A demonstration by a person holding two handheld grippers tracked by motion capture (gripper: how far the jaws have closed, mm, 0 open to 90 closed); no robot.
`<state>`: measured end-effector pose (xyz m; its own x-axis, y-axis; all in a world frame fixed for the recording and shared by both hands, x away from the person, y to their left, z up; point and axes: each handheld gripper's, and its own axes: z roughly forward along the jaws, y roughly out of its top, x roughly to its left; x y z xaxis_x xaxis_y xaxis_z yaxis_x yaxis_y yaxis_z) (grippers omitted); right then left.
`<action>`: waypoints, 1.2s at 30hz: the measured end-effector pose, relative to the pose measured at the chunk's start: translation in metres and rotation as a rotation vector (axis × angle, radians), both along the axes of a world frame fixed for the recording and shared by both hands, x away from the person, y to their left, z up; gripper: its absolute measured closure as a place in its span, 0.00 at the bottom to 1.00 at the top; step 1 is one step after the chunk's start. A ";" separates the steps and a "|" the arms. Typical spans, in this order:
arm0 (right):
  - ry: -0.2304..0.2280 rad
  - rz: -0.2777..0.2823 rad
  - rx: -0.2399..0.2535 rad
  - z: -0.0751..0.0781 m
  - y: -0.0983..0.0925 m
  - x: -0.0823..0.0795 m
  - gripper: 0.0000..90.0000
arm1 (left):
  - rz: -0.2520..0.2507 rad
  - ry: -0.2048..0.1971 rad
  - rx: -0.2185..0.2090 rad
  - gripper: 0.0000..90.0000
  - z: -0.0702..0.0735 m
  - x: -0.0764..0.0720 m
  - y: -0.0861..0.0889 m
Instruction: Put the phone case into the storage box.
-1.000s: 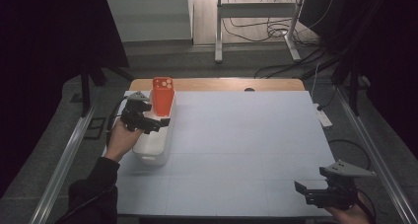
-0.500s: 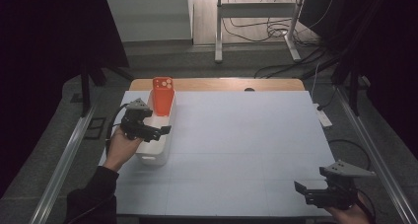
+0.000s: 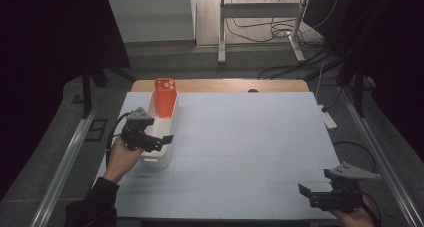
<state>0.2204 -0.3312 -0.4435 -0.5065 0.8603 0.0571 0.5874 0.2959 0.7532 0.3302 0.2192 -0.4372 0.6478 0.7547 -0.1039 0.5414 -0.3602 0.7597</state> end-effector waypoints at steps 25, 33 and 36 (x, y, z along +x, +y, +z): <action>0.001 0.006 -0.022 0.000 0.003 0.000 0.00 | 0.012 -0.001 -0.021 0.01 -0.006 -0.037 0.006; 0.002 0.004 -0.020 0.000 0.002 0.000 0.00 | 0.021 0.000 -0.032 0.01 -0.007 -0.049 0.009; 0.003 0.004 -0.020 0.000 0.003 0.000 0.00 | 0.022 -0.002 -0.034 0.01 -0.007 -0.052 0.010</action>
